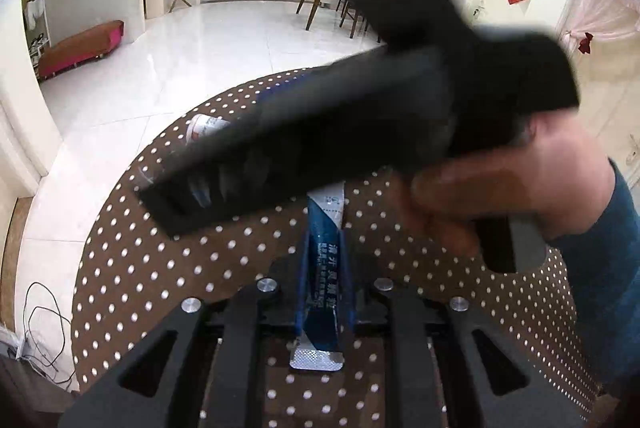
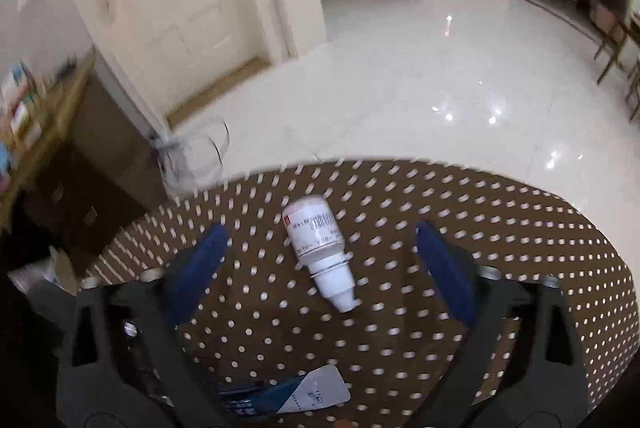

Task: Collect trash
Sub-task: 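Grasp the blue tube with left gripper while right gripper grasps white bottle, then carry tube and bottle to the blue wastebasket and open both grippers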

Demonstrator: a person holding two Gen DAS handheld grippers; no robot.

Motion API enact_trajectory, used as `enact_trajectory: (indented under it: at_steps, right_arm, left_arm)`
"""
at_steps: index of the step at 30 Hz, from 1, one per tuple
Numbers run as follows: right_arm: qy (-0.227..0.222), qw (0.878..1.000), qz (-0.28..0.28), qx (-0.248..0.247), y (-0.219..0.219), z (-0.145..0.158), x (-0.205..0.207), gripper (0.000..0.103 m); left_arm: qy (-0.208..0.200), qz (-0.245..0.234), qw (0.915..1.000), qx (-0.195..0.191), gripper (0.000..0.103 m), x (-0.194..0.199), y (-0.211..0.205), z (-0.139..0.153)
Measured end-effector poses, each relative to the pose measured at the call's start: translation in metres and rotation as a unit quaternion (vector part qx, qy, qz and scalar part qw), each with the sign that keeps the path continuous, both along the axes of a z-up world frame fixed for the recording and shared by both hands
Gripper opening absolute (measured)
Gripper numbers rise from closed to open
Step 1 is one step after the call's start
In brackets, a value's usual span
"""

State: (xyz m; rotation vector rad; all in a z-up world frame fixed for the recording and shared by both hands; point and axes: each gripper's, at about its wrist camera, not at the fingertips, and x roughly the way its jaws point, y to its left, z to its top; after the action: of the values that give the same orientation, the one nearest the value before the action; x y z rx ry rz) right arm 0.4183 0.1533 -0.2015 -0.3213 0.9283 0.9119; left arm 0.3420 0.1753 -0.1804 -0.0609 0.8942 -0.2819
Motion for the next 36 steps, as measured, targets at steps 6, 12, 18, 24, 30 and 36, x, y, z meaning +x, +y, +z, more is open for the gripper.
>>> enact_trajectory:
  at_steps: [6, 12, 18, 24, 30, 36]
  right_arm:
    - [-0.016, 1.0, -0.021, -0.004, -0.017, -0.005, -0.01, 0.024]
    - [-0.017, 0.997, -0.078, 0.018, -0.081, 0.003, -0.027, 0.024]
    - [-0.03, 0.987, -0.15, 0.045, -0.178, 0.029, -0.053, 0.024]
    - [-0.054, 0.97, -0.223, 0.082, -0.285, 0.055, -0.09, 0.024]
    - [-0.078, 0.948, -0.286, 0.112, -0.375, 0.078, -0.139, 0.024]
    - [-0.099, 0.921, -0.353, 0.135, -0.469, 0.093, -0.189, 0.024]
  left_arm:
    - [-0.006, 0.008, 0.9999, 0.004, 0.014, -0.004, -0.002, 0.002]
    - [-0.011, 0.007, 0.9999, -0.002, 0.013, -0.032, -0.021, -0.003]
    - [-0.029, -0.017, 0.9994, -0.004, 0.013, -0.047, -0.062, 0.016]
    - [-0.057, -0.051, 0.997, -0.016, 0.013, -0.062, -0.122, 0.041]
    - [-0.077, -0.091, 0.9924, -0.031, 0.013, -0.079, -0.206, 0.056]
    - [-0.088, -0.127, 0.9867, -0.052, 0.013, -0.098, -0.288, 0.064]
